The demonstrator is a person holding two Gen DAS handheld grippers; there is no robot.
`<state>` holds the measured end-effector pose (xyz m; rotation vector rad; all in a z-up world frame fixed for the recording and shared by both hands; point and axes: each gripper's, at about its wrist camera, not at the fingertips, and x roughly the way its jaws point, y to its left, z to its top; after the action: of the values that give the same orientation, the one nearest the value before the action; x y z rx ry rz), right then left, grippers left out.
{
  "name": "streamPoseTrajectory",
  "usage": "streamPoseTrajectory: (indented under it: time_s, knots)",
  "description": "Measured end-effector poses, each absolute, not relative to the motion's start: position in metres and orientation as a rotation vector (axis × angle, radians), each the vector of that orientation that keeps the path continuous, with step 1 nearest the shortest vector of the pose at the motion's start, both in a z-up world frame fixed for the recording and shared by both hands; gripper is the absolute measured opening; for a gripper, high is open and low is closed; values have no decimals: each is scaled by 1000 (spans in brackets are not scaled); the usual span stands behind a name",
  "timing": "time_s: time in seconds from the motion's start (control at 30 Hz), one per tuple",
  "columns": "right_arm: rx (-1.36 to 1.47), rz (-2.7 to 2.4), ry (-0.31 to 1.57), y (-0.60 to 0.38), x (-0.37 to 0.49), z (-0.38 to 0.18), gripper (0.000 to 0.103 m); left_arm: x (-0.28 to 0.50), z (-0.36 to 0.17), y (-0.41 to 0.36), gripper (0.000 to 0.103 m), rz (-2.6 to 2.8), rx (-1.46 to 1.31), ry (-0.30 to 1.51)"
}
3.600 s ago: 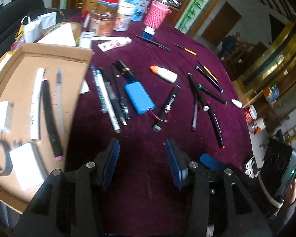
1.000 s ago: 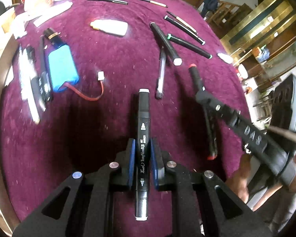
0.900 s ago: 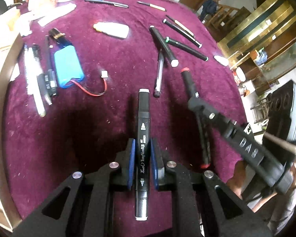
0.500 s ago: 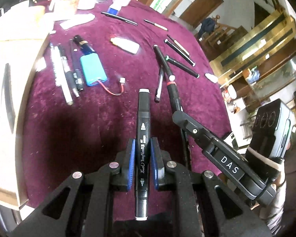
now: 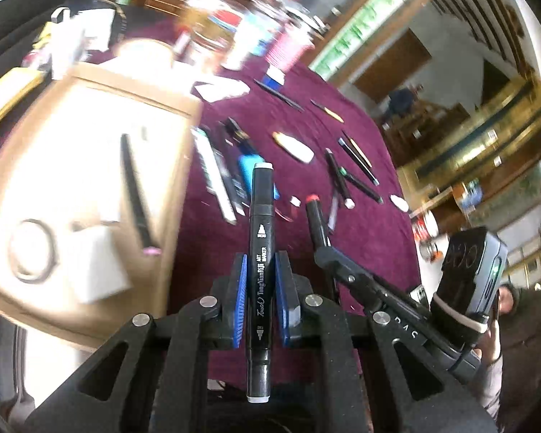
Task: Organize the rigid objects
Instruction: 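Carry both black markers over the tray and lower them inside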
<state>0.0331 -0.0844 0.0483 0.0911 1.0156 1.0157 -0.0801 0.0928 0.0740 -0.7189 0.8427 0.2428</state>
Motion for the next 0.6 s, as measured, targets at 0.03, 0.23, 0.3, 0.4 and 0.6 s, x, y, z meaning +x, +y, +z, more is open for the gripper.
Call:
streamPoseTrajectory:
  time_s: [0.03, 0.23, 0.3, 0.4, 0.6]
  knots:
    - [86, 1036, 1017, -77, 29, 50, 14, -85, 76, 100, 12, 266, -721, 838]
    - [58, 1126, 1022, -30, 22, 51, 14, -101, 78, 141, 13, 370, -750, 802]
    - [52, 1151, 1031, -16, 20, 50, 14, -101, 75, 155, 13, 402, -761, 793]
    - [62, 1201, 1065, 10, 23, 47, 14, -98, 70, 175, 13, 445, -763, 794]
    - [43, 1203, 1128, 60, 32, 40, 14, -78, 46, 220, 13, 498, -782, 845]
